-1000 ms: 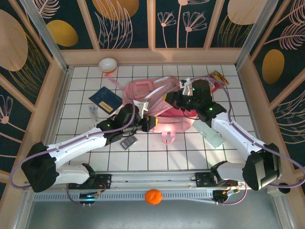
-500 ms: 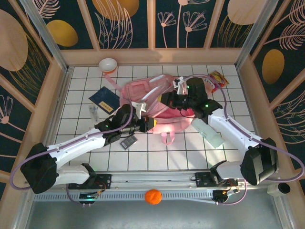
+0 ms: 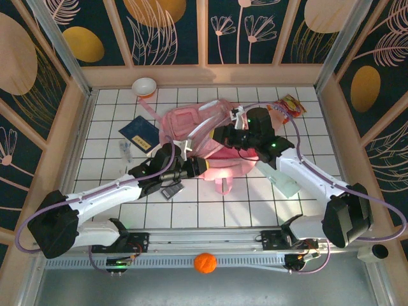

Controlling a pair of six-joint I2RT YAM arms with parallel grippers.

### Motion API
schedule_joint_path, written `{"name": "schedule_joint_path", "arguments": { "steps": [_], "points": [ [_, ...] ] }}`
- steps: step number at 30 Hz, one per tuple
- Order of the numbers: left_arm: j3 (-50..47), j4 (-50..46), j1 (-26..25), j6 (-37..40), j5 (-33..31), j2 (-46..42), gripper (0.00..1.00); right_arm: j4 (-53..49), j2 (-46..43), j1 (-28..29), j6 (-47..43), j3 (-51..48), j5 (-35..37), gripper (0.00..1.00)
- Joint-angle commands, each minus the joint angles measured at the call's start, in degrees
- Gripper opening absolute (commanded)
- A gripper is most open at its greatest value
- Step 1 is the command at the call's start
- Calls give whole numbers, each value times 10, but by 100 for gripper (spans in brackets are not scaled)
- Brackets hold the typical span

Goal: Pack the student bag

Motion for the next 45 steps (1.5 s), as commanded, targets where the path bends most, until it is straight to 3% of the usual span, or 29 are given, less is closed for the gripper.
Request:
{"name": "schedule_joint_path", "arguments": {
  "steps": [1, 6, 7, 10, 11, 17, 23, 25, 29, 31, 39, 45],
  "points": [
    [-1, 32, 4, -10, -11, 7, 17, 62, -25, 10, 21, -3, -36, 0],
    [16, 35, 3, -6, -3, 16, 11, 19, -23, 16, 12, -8, 4, 0],
    [20, 38, 3, -7, -1, 18, 13, 0, -21, 17, 7, -6, 26, 0],
    [30, 37, 4, -12, -9, 21, 31, -19, -19, 24, -8, -8, 46, 0],
    [31, 34, 3, -12, -15, 22, 32, -12, -21, 23, -7, -13, 43, 0],
    [26, 0, 4, 0, -35, 33, 4, 12, -25, 24, 5, -20, 23, 0],
    [27, 32, 4, -7, -4, 26, 0, 12, -19, 24, 10, -26, 37, 0],
    [28, 34, 3, -12, -5, 23, 4, 14, -19, 23, 12, -33, 38, 0],
    [27, -4, 3, -8, -43, 5, 32, 10, -26, 21, 16, -29, 38, 0],
    [32, -26, 4, 10, -52, -8, 41, 1, -30, 21, 19, -21, 45, 0],
    [147, -197, -47, 126, -178, 12, 47, 32, -48, 34, 115, -12, 134, 0],
    [216, -281, -77, 127, -253, 76, 47, 40, -54, 43, 132, -9, 157, 0]
  ]
}}
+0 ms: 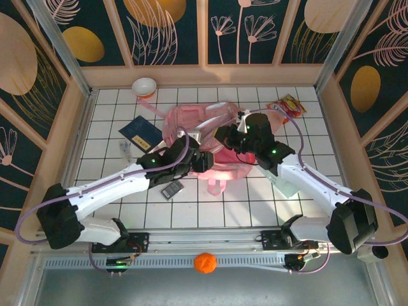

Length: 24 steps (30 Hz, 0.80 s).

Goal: Pack the student bag

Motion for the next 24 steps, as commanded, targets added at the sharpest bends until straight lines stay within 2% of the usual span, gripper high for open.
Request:
{"name": "schedule_joint_path", "arguments": {
  "steps": [1, 5, 9, 12, 14, 16, 24],
  "points": [
    [29, -37, -8, 21, -61, 21, 47, 32, -19, 13, 22, 20, 21, 0],
    [31, -31, -9, 12, -64, 40, 46, 28, -19, 19, 25, 26, 27, 0],
    [19, -33, -9, -3, -82, 53, 40, 25, -21, 22, 28, 29, 30, 0],
    [6, -36, -10, -10, -94, 50, 25, 9, -23, 21, 21, 33, 33, 0],
    [-2, -27, -10, -10, -83, 41, 14, -8, -22, 17, 10, 38, 31, 0],
    [-15, -11, -9, -10, -60, 29, 9, -24, -20, 6, -2, 41, 17, 0],
    [-122, 23, 21, -14, -14, -27, 4, -10, -43, -73, -20, 41, -90, 0]
  ]
}}
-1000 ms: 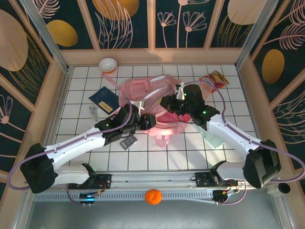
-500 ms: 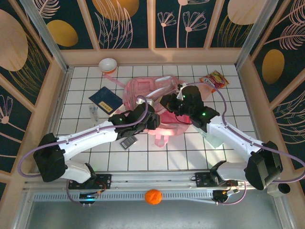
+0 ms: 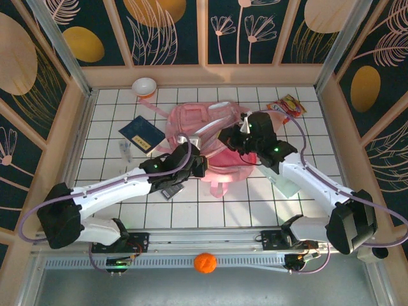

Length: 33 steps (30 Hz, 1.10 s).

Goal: Pack the student bag

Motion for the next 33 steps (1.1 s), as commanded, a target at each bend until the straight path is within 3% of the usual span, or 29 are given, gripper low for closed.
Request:
{"name": "schedule_joint_path", "arguments": {
  "steps": [1, 4, 7, 12, 16, 22, 26, 33],
  "points": [
    [-63, -29, 26, -4, 4, -20, 3, 47, -44, -44, -9, 37, -70, 0],
    [-98, 33, 32, 7, 45, -50, 2, 44, -38, -54, -17, 54, -98, 0],
    [-117, 107, 33, 24, 105, -61, 6, 56, -24, -52, -13, 60, -126, 0],
    [-113, 133, 33, 17, 125, -35, 9, 61, -14, -38, -10, 63, -129, 0],
    [-117, 158, 33, -3, 126, -45, 26, 32, -14, -37, -12, 65, -96, 0],
    [-112, 150, 33, -37, 82, -114, 45, 15, -4, -33, -9, 74, -57, 0],
    [-82, 109, 26, -57, 73, -118, 48, 13, 1, -28, -10, 82, -50, 0],
    [-18, 26, -7, -82, 71, -44, 50, 9, 0, -24, -12, 84, -44, 0]
  ]
}}
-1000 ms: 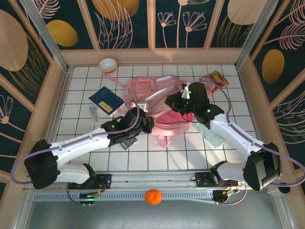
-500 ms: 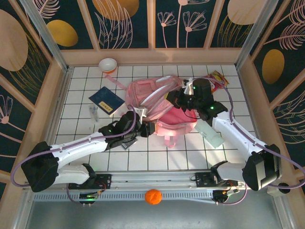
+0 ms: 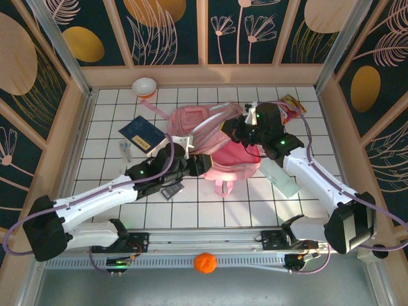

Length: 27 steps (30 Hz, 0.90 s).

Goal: Pack the student bag

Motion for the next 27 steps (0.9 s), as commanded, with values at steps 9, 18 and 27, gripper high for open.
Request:
{"name": "schedule_joint_path", "arguments": {
  "steps": [9, 18, 27],
  "points": [
    [30, -71, -13, -24, -54, 53, 44, 22, -8, 5, -14, 40, 4, 0],
    [12, -46, -13, -25, -70, 41, 23, 11, -11, 5, -21, 44, -1, 0],
    [31, -33, -13, -58, -76, 52, 50, 5, -11, 12, -17, 51, 6, 0]
  ]
}}
